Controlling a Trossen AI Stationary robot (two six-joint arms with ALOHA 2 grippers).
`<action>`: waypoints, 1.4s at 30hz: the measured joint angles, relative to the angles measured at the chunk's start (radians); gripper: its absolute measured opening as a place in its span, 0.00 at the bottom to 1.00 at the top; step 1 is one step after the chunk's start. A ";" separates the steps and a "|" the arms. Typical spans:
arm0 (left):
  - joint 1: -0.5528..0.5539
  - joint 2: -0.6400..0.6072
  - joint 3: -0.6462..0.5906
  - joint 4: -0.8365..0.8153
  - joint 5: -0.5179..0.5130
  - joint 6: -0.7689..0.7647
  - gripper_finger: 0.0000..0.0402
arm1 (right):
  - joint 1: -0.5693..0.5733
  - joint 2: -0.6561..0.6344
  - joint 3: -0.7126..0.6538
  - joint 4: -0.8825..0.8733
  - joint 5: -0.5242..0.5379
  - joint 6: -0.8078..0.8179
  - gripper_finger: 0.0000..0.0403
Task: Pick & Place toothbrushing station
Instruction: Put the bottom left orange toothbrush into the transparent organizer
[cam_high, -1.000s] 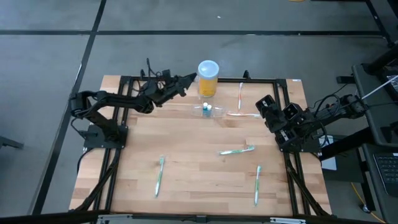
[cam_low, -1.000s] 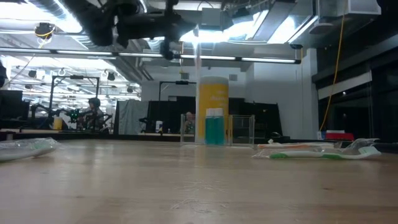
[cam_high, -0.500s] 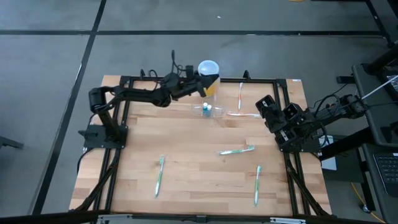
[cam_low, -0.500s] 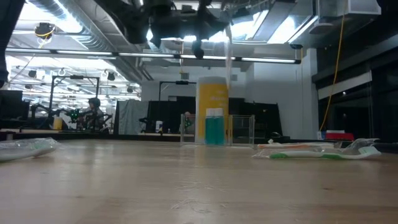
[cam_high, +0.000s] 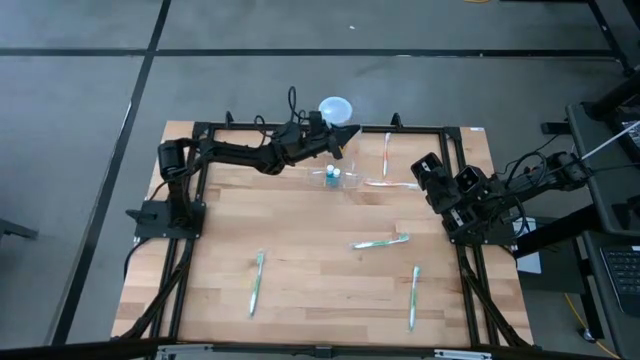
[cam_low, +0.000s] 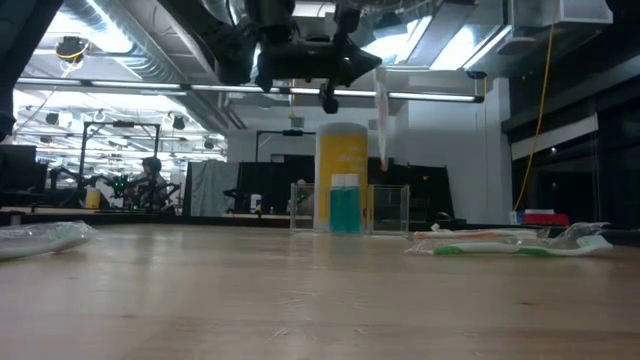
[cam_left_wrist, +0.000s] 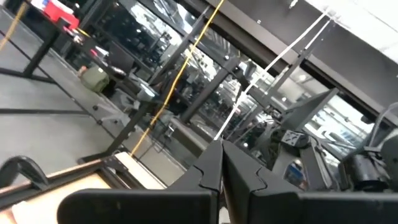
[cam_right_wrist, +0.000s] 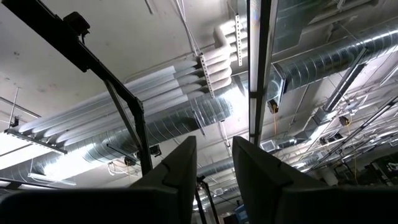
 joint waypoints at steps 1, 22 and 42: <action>-0.001 0.000 0.000 -0.005 -0.005 0.009 0.00 | 0.000 0.000 0.000 0.000 0.000 0.000 0.26; -0.003 0.000 0.000 -0.045 0.010 -0.008 0.00 | 0.000 0.000 0.000 -0.009 0.000 0.003 0.26; -0.040 -0.001 0.146 -0.234 -0.062 0.037 0.00 | 0.000 0.000 0.000 -0.031 -0.004 -0.001 0.26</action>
